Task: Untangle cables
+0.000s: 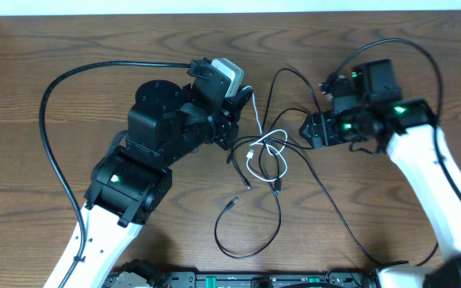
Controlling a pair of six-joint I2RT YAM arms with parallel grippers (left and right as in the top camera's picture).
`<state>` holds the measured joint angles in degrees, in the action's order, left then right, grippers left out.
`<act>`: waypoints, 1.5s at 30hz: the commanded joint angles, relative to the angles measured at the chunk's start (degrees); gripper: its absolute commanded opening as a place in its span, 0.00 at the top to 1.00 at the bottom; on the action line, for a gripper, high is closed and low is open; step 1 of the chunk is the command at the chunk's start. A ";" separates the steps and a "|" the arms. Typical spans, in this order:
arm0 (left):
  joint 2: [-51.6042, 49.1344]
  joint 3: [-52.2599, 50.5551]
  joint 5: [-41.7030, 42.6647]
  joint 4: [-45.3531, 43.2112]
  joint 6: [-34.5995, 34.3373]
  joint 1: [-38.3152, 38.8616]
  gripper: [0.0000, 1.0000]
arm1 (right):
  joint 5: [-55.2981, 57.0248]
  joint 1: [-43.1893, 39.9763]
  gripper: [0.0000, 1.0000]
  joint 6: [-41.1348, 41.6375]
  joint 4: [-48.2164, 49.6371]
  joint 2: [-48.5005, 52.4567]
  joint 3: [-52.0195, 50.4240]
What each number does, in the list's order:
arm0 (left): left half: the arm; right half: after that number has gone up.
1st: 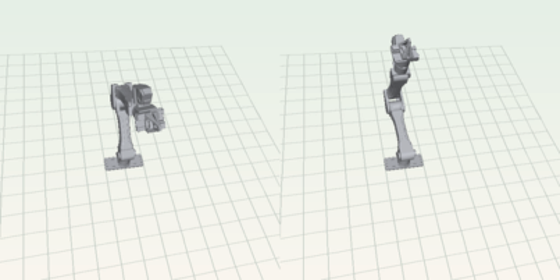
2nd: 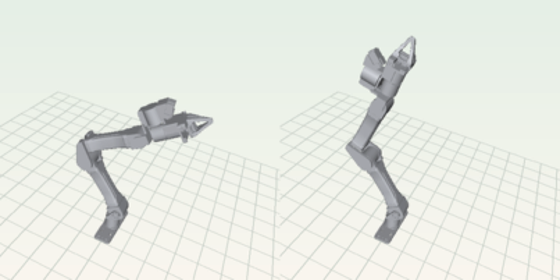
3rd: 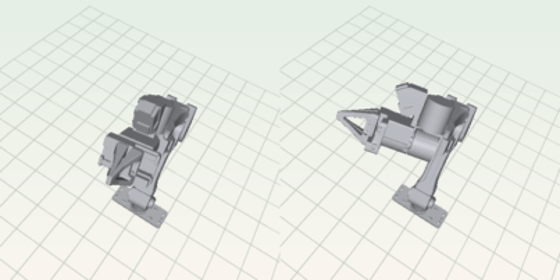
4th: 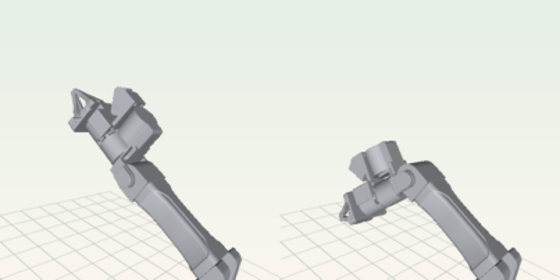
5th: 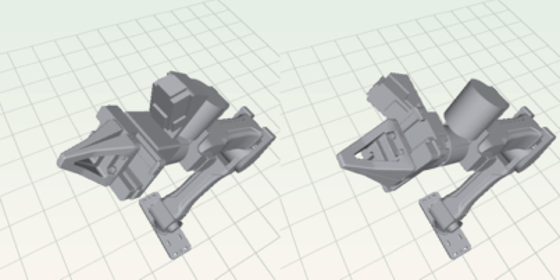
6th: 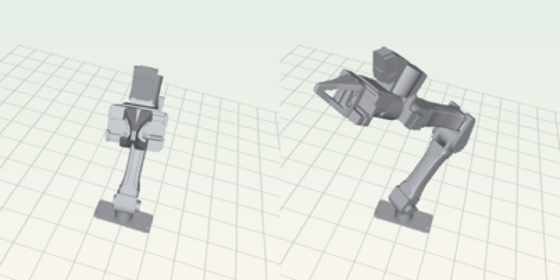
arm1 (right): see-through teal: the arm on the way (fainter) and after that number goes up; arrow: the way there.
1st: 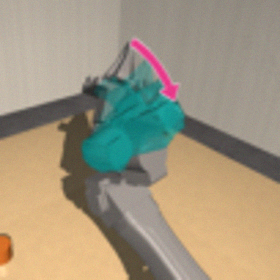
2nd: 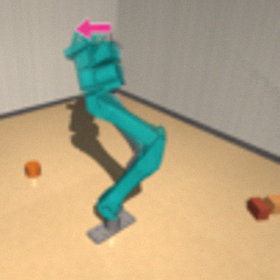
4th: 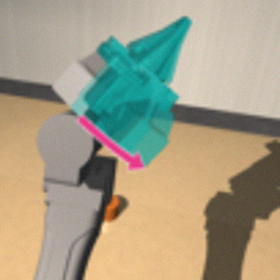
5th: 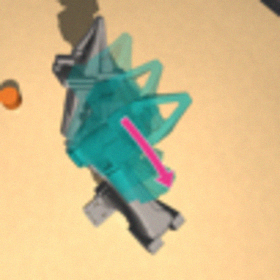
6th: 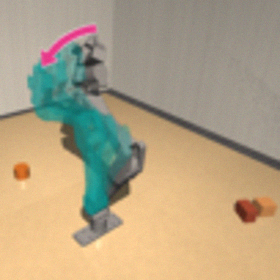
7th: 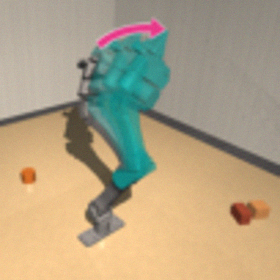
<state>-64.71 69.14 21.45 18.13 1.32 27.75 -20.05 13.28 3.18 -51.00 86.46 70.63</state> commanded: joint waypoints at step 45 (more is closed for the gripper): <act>-11.45 2.08 -5.68 4.98 1.46 -0.22 0.93 | -0.44 6.10 0.99 1.60 4.85 -11.02 -0.85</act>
<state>-73.19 69.52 16.56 22.92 1.80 27.75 -19.86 22.02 2.76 -45.28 82.72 69.58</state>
